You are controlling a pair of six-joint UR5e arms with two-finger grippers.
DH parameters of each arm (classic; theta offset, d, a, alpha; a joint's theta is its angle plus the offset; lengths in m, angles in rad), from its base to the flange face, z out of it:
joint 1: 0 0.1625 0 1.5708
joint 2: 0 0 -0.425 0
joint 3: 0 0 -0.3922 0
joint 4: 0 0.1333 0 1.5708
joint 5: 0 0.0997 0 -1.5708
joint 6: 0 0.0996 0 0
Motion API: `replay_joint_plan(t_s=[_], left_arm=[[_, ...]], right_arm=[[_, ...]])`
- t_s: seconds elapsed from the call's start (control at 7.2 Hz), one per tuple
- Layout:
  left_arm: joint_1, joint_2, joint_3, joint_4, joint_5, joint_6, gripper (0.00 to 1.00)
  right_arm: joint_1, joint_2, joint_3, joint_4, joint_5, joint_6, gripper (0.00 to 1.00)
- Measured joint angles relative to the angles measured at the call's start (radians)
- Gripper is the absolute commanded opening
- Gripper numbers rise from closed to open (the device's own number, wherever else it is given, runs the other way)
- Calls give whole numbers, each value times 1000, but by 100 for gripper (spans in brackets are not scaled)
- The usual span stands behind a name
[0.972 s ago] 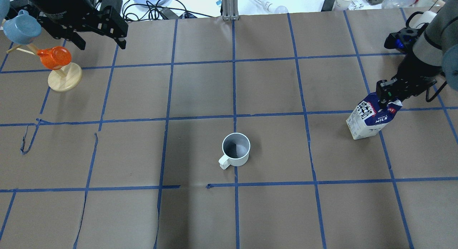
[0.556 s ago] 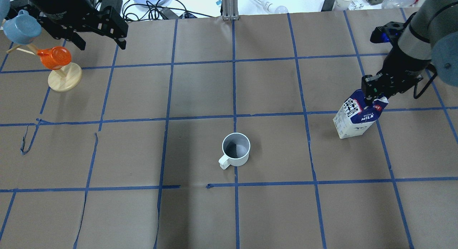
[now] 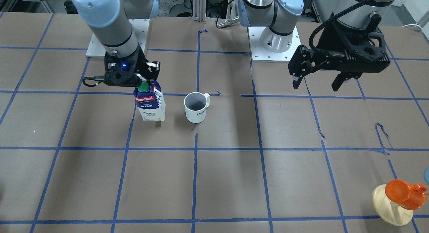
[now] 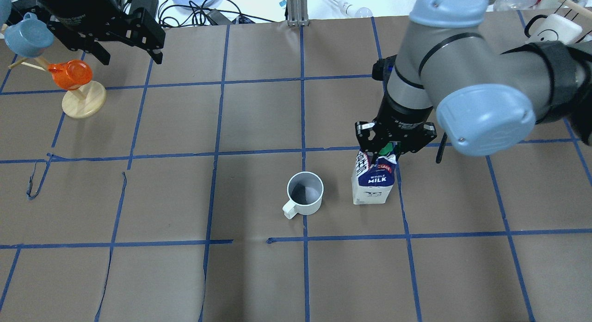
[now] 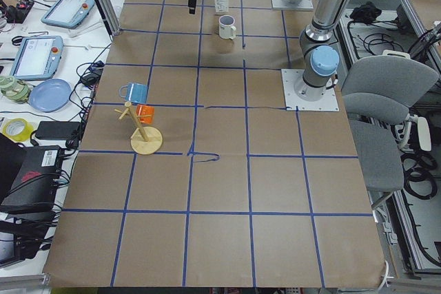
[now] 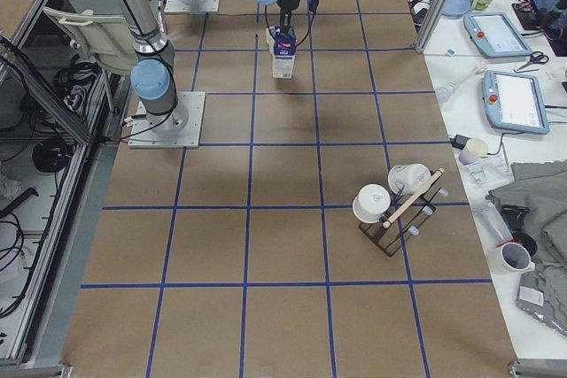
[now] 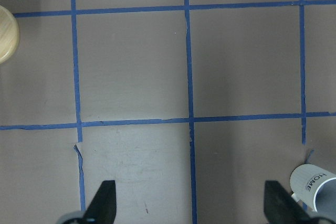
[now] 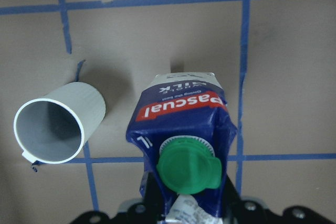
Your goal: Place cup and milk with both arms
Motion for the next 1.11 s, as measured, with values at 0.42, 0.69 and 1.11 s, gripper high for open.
replay_joint_plan(t_s=[0.42, 0.69, 1.11], left_arm=[[0, 0, 0, 0, 0, 0, 100], [0, 0, -1, 0, 0, -1, 100], [0, -1, -1, 0, 0, -2, 100]], right_arm=[[82, 4, 30, -54, 6, 85, 61], [85, 7, 30, -71, 5, 89, 100], [77, 5, -7, -79, -9, 73, 100]])
